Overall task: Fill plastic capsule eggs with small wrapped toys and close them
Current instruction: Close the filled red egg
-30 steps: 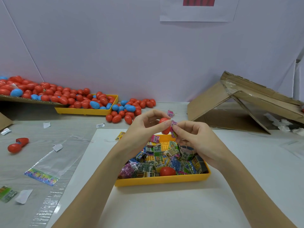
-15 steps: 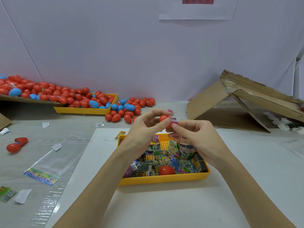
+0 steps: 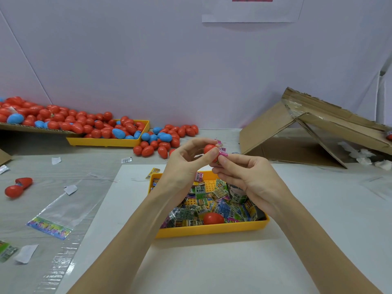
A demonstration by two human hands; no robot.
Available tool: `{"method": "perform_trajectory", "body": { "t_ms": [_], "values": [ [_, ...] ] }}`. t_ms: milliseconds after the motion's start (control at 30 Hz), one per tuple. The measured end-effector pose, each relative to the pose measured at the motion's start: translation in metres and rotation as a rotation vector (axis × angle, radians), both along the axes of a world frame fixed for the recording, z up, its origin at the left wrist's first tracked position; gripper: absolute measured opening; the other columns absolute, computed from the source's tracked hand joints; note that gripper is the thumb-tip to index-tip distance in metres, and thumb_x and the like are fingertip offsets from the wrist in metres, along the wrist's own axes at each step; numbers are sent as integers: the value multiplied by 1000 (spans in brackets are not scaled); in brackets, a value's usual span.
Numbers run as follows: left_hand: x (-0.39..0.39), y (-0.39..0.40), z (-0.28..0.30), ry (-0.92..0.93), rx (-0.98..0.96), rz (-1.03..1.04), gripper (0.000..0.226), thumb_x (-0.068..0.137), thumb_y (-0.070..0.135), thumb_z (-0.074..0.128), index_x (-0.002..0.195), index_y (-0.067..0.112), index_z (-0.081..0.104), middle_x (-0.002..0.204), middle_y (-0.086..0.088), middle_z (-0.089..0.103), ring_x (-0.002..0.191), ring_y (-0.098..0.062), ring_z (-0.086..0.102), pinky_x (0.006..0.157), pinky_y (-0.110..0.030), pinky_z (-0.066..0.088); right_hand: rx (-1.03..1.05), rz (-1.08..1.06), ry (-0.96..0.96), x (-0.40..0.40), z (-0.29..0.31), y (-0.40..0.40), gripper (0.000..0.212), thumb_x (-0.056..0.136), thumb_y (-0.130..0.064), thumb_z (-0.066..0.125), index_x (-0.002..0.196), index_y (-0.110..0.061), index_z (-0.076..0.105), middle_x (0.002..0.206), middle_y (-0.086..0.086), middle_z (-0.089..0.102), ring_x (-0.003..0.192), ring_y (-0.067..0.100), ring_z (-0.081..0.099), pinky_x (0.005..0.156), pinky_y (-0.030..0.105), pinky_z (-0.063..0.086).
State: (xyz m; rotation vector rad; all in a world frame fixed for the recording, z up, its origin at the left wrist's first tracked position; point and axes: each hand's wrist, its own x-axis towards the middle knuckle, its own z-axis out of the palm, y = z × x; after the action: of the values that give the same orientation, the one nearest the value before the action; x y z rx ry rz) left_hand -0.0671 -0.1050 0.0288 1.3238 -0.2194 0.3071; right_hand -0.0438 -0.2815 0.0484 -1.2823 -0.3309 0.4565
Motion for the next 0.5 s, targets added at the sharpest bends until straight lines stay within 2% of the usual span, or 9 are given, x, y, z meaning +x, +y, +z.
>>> {"method": "perform_trajectory", "body": {
  "t_ms": [133,233,367,500],
  "values": [
    [-1,-2,0,-15,7,18,23,81,33,84,103,29,79,103,7,77,101,-5,69,85,-14,52,94,35,90,0,-3,3,28,83,-20,79,109,-9,81,115,17,76,110,25,74,87,26,60],
    [-4,-3,4,-36,38,36,22,83,35,83,104,30,79,103,6,78,101,-5,71,85,-15,53,150,69,197,0,-3,5,32,81,-22,79,111,-9,81,118,15,76,110,21,74,84,24,60],
    [-7,-6,7,-91,154,165,17,90,31,78,106,28,79,104,4,78,101,-10,73,84,-18,54,198,107,332,-3,-1,10,29,78,-27,81,103,-12,84,117,13,77,99,16,76,76,22,60],
    [-7,-10,5,-199,314,300,16,95,24,72,110,21,77,96,12,77,89,-6,72,80,-18,54,245,115,438,-6,-1,15,25,76,-26,82,96,-11,84,106,10,78,86,15,75,68,23,60]
  ]
}}
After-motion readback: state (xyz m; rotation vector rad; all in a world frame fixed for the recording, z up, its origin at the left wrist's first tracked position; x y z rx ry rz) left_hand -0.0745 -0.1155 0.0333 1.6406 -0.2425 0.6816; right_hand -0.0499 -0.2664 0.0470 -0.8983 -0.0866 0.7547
